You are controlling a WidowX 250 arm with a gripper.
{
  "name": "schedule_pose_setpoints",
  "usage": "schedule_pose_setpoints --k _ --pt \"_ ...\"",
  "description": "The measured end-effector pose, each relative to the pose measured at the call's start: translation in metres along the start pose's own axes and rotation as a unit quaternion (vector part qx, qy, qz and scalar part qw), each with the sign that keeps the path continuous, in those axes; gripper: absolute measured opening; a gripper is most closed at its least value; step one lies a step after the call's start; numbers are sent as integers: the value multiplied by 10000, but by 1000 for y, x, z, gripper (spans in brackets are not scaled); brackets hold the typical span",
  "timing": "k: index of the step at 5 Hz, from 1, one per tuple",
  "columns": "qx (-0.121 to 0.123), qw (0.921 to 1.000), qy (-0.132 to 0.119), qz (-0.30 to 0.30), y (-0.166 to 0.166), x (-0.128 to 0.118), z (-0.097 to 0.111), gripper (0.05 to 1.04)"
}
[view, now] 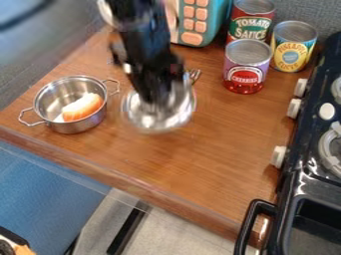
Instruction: Move the silver lid above silver pot
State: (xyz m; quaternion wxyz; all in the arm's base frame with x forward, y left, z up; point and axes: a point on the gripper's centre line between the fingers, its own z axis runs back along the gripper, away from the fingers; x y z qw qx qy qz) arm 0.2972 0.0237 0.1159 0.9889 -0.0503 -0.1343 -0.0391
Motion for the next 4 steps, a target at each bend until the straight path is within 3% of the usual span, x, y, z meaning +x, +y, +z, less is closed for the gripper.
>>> schedule_pose_setpoints --k 1,2,4 --pt "202 9979 -397 478 47 35 22 283" --pt "434 9949 -412 806 90 57 12 283" --pt "792 9891 -11 1238 140 66 -32 283"
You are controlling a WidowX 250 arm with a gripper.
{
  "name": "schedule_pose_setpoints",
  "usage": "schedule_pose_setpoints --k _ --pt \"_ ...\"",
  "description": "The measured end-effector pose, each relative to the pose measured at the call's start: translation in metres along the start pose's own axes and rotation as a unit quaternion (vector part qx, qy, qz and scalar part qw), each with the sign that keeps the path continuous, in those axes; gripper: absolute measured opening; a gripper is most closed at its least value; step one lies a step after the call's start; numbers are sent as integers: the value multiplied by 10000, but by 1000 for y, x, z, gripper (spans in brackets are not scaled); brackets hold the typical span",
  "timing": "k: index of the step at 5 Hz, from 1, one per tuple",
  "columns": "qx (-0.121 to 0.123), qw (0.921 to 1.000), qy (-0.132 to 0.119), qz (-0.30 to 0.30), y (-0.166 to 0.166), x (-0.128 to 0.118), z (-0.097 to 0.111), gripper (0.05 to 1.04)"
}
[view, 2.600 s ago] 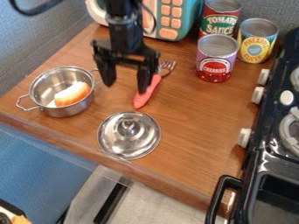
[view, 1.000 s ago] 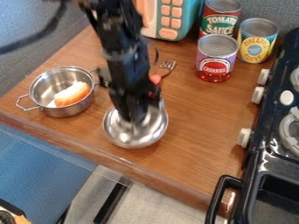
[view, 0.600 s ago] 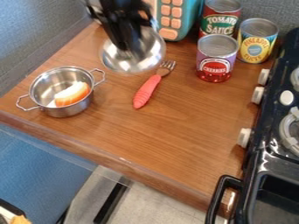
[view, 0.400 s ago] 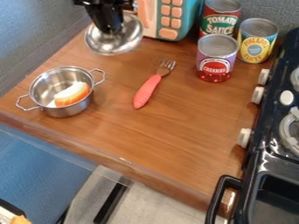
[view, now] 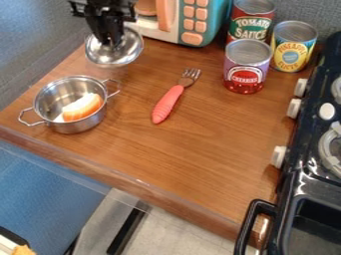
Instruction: Move the silver lid above silver pot
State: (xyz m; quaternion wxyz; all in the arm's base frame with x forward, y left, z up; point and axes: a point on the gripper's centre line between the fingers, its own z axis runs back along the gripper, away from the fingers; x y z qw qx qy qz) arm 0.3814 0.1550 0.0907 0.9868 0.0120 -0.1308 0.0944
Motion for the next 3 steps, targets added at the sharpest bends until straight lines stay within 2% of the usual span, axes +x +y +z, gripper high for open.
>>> schedule_pose_setpoints --k 1,2,3 --pt "238 9994 234 92 11 2 -21 283" --pt "347 9983 450 107 17 5 -37 283" --pt "336 9981 502 129 19 7 -39 333"
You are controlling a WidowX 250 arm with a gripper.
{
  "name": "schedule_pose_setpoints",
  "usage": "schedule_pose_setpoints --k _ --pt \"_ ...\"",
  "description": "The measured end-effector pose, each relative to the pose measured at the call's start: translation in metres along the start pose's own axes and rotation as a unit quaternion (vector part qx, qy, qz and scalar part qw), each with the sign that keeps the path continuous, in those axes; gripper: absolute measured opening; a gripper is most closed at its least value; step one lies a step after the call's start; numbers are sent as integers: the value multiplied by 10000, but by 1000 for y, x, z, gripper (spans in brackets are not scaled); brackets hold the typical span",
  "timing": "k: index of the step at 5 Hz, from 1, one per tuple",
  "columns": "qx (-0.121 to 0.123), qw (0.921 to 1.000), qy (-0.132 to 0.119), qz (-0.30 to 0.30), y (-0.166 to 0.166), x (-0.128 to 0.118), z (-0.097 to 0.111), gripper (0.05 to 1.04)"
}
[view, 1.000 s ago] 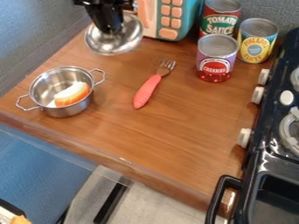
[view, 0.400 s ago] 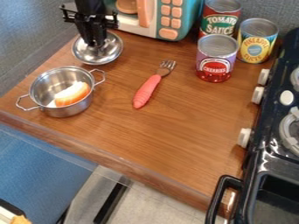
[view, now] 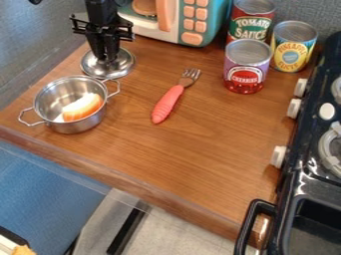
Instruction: Move the silver lid above silver pot
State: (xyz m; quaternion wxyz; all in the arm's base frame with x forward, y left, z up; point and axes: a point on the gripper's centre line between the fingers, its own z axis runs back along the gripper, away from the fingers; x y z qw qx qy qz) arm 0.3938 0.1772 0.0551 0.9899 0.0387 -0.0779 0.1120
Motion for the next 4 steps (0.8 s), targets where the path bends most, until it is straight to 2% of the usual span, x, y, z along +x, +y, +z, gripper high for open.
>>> schedule_pose_setpoints --k 1,2,3,4 --pt "-39 9999 165 8 1 -3 -1 625" --pt "-95 9994 185 -265 0 -4 0 919" --pt "3 9989 25 -474 3 -1 24 1013" --pt "63 9988 15 -489 3 -4 36 1009"
